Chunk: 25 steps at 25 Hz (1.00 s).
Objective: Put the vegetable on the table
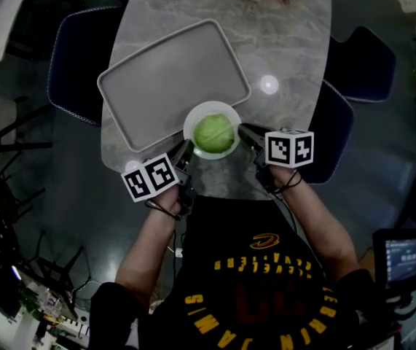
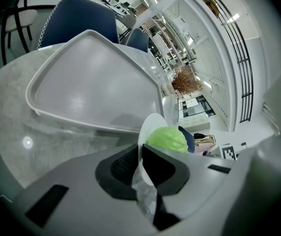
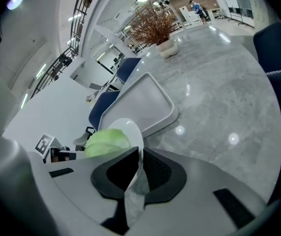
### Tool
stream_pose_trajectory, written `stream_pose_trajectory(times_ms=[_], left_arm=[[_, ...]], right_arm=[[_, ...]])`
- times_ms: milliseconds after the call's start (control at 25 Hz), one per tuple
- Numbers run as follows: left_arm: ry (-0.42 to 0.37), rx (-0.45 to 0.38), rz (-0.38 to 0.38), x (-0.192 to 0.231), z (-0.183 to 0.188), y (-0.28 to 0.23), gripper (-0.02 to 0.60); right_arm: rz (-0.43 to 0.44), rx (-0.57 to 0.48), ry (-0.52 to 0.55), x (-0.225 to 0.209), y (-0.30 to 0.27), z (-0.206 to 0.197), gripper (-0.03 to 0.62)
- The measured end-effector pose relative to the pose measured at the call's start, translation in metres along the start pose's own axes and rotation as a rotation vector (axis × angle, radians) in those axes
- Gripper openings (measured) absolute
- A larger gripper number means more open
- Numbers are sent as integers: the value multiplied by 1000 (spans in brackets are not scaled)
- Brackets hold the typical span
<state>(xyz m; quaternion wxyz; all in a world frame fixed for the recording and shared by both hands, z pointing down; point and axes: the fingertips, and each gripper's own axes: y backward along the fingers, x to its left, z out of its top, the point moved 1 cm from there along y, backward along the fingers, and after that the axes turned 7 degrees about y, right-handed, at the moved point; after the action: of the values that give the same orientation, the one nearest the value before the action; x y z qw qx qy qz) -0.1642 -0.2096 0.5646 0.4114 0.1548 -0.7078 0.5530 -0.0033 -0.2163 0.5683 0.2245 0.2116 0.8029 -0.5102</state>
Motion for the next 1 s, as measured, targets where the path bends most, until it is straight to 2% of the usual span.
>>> stream_pose_trajectory(times_ms=[400, 680, 1000], left_arm=[[-8, -50, 17, -12, -75, -2, 29], [-22, -60, 46, -11, -130, -15, 29], [-58, -61, 58, -9, -152, -35, 31]], right_arm=[[38, -6, 40, -22, 50, -48, 37], [13, 2, 61, -49, 76, -85, 37], [4, 11, 52, -76, 82, -110, 37]])
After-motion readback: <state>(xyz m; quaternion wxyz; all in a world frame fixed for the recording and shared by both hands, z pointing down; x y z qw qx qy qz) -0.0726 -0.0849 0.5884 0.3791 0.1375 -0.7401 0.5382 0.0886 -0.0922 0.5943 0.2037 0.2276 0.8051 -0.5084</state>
